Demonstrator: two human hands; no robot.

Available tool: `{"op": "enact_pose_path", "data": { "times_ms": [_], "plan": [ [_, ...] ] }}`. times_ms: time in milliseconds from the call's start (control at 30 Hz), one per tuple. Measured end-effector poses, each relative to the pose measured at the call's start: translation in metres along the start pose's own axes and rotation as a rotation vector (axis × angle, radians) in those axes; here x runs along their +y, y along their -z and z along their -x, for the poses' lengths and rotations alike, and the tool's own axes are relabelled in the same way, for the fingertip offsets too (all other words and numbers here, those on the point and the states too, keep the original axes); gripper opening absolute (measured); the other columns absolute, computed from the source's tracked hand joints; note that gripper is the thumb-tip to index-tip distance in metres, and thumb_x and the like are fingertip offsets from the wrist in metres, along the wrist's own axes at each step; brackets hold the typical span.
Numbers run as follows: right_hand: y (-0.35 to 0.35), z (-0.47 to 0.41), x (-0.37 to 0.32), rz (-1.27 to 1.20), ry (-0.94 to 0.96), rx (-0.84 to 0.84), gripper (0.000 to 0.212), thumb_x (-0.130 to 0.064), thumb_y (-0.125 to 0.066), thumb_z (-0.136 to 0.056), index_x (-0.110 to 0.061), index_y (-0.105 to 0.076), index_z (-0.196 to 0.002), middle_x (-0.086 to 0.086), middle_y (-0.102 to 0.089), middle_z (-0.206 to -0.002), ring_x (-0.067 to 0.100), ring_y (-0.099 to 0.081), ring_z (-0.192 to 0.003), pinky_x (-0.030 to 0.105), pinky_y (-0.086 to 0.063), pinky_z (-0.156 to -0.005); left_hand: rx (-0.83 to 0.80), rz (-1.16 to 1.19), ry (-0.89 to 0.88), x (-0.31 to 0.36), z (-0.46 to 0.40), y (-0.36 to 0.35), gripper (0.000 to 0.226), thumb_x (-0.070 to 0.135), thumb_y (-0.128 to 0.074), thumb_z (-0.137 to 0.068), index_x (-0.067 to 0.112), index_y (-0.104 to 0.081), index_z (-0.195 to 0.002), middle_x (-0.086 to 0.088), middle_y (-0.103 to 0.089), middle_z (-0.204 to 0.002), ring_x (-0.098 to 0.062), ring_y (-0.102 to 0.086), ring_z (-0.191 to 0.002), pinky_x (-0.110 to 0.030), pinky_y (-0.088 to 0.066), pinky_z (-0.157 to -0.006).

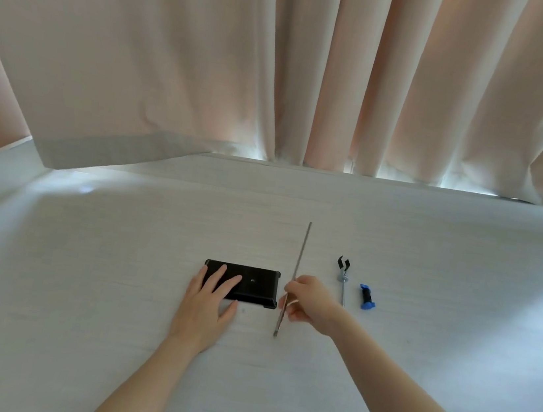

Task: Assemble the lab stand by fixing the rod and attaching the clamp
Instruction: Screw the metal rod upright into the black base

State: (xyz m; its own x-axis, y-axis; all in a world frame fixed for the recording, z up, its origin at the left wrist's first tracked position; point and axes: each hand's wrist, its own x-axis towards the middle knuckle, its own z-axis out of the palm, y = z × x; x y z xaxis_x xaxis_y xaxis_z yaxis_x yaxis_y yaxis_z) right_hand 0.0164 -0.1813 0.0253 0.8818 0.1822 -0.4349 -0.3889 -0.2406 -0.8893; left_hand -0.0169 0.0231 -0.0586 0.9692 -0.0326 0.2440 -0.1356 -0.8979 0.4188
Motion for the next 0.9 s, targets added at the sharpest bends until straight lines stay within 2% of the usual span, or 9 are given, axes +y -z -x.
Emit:
{"op": "enact_pose_path", "data": {
  "times_ms": [100,200,333,467,600,767,900],
  "plan": [
    [-0.003,-0.003,-0.01,-0.102,0.135,0.023,0.01,-0.002,-0.036,-0.093,-0.009,-0.038,-0.086,0.015,-0.06,-0.068,0.02,-0.056,-0.042,0.03,-0.054,-0.045,-0.016,0.02,0.007,-0.001,0.0,-0.001,0.051,0.041,-0.044,-0.092,0.041,-0.028,-0.14,0.008,-0.02,-0.155,-0.018,0.002,-0.145,-0.034,-0.015,-0.118],
    [-0.005,-0.009,-0.019,-0.137,0.251,0.072,0.02,0.008,-0.039,-0.089,-0.012,-0.034,-0.087,0.015,-0.057,-0.071,0.024,-0.057,-0.045,0.034,-0.057,-0.05,-0.019,0.021,0.01,-0.002,-0.001,-0.002,0.051,0.041,-0.044,-0.091,0.042,-0.028,-0.139,0.008,-0.02,-0.155,-0.017,0.001,-0.145,-0.032,-0.015,-0.118],
    [-0.009,-0.02,-0.029,-0.062,0.369,0.167,0.024,0.011,-0.043,-0.088,-0.011,-0.037,-0.095,0.014,-0.056,-0.078,0.023,-0.057,-0.053,0.031,-0.059,-0.053,-0.014,0.029,0.015,-0.003,-0.001,-0.002,0.05,0.042,-0.045,-0.091,0.043,-0.03,-0.138,0.009,-0.022,-0.154,-0.016,0.0,-0.145,-0.031,-0.016,-0.117],
    [-0.018,-0.032,-0.037,0.007,0.396,0.168,0.017,0.006,-0.043,-0.091,-0.011,-0.043,-0.09,0.012,-0.058,-0.078,0.021,-0.058,-0.054,0.027,-0.059,-0.055,-0.005,0.03,0.026,-0.003,-0.001,-0.003,0.049,0.045,-0.043,-0.09,0.045,-0.03,-0.137,0.011,-0.023,-0.154,-0.014,0.0,-0.144,-0.03,-0.017,-0.117],
    [-0.029,-0.044,-0.039,0.143,0.38,0.152,0.013,0.001,-0.044,-0.092,-0.01,-0.048,-0.089,0.008,-0.059,-0.077,0.018,-0.06,-0.055,0.028,-0.059,-0.059,0.006,0.021,0.032,-0.004,-0.002,-0.003,0.047,0.047,-0.041,-0.09,0.046,-0.031,-0.137,0.011,-0.024,-0.153,-0.014,-0.002,-0.144,-0.03,-0.017,-0.116],
    [-0.037,-0.049,-0.037,0.348,0.446,0.17,0.013,0.001,-0.045,-0.091,-0.011,-0.049,-0.089,0.007,-0.061,-0.08,0.016,-0.06,-0.056,0.033,-0.06,-0.065,0.024,0.009,0.022,-0.003,-0.003,-0.003,0.046,0.046,-0.04,-0.091,0.044,-0.033,-0.136,0.01,-0.026,-0.153,-0.011,-0.007,-0.143,-0.028,-0.015,-0.116],
    [-0.038,-0.05,-0.039,0.546,0.535,0.174,0.011,-0.006,-0.051,-0.09,-0.011,-0.058,-0.096,0.009,-0.069,-0.089,0.02,-0.064,-0.073,0.034,-0.057,-0.075,0.029,0.003,0.02,-0.002,-0.004,-0.003,0.046,0.046,-0.04,-0.091,0.043,-0.034,-0.136,0.009,-0.026,-0.153,-0.01,-0.011,-0.143,-0.028,-0.014,-0.116]
  ]
}}
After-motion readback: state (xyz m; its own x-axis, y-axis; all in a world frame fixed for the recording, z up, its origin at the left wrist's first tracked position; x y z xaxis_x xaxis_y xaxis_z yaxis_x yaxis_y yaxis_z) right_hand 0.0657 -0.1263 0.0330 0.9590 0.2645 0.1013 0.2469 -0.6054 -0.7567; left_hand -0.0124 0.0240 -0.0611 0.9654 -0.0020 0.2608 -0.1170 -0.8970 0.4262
